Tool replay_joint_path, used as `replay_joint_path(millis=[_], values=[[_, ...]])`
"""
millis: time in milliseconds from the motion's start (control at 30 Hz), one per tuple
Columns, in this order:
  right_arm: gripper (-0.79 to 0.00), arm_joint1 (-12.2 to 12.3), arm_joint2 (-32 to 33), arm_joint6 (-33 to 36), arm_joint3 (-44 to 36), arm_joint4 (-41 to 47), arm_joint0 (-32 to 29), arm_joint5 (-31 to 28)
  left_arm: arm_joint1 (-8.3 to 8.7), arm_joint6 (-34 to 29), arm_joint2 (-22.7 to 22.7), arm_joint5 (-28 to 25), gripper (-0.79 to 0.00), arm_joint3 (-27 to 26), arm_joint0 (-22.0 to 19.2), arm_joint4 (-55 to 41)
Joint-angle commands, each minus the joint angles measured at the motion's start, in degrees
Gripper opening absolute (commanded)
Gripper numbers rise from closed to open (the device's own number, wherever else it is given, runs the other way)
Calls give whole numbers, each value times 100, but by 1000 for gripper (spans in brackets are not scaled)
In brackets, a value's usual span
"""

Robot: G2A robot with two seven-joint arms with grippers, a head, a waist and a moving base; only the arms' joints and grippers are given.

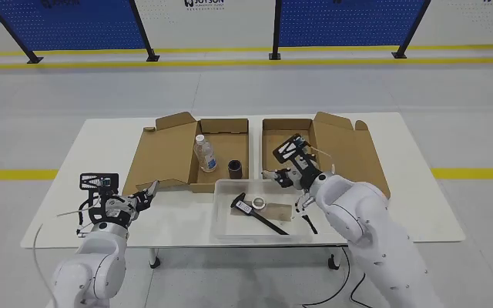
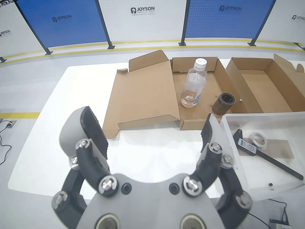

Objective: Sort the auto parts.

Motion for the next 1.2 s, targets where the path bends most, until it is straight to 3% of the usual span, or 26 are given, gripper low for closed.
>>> replay_joint_path(millis=[0, 300, 1167], values=[[0, -64, -282, 86, 260, -106, 227, 176, 0, 0, 0, 0, 0, 0, 0, 0], [0, -302, -1149, 327, 1118, -298, 501, 642, 0, 0, 0, 0, 0, 0, 0, 0], [0, -364, -1211, 388, 1050, -250, 132, 546, 0, 0, 0, 0, 0, 0, 0, 0]])
